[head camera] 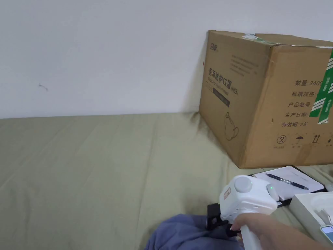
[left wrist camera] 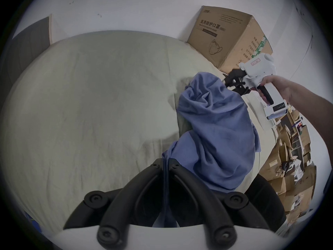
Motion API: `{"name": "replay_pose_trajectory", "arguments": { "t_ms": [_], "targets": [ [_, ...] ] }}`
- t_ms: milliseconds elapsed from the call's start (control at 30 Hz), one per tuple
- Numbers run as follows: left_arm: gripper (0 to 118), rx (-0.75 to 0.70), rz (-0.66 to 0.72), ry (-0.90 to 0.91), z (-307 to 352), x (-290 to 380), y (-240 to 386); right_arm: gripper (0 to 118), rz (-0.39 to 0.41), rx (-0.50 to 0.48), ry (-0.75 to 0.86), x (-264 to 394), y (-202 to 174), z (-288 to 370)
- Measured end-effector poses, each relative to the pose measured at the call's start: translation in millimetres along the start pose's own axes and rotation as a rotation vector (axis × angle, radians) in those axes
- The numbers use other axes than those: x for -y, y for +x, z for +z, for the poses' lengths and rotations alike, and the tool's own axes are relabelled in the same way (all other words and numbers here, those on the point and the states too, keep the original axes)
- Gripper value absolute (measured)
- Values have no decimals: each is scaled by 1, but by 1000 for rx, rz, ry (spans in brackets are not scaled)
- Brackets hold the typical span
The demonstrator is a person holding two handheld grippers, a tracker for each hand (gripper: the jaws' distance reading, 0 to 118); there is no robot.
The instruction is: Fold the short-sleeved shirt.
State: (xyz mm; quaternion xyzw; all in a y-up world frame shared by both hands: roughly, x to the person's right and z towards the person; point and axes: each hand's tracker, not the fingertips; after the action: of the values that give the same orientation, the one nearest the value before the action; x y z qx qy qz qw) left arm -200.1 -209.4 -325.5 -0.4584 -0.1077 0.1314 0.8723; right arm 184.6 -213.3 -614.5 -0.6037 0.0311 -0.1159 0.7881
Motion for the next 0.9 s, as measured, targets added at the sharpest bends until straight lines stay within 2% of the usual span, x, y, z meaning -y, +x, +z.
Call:
{"name": "replay_pose_trajectory", "arguments": {
  "t_ms": [33,67,167,400,533,633,800,900],
  "targets": [
    [4,3,10,-1,-1,1,-2,8,1,-9,2,3,-1,0],
    [4,4,16,-4,-1,1,-3,0,-2,-11,8,7,-3,4],
    [4,7,35,-6,4,-1,-6,0,-6,-54,56,10,0,30],
    [4,38,22,121,62,-42,-19,0,135,-194,253,19,0,183],
    [4,24,23,306,118,-108,-37,0,185,-161,345,29,-3,266],
    [4,44,79,404,167,-160,-39,0,175,-155,415,34,-7,319],
    [4,-84,32,493,236,-226,-37,0,132,-229,527,33,-28,381],
    [4,-136,62,534,265,-261,-47,0,147,-249,602,20,-45,407]
  ]
}}
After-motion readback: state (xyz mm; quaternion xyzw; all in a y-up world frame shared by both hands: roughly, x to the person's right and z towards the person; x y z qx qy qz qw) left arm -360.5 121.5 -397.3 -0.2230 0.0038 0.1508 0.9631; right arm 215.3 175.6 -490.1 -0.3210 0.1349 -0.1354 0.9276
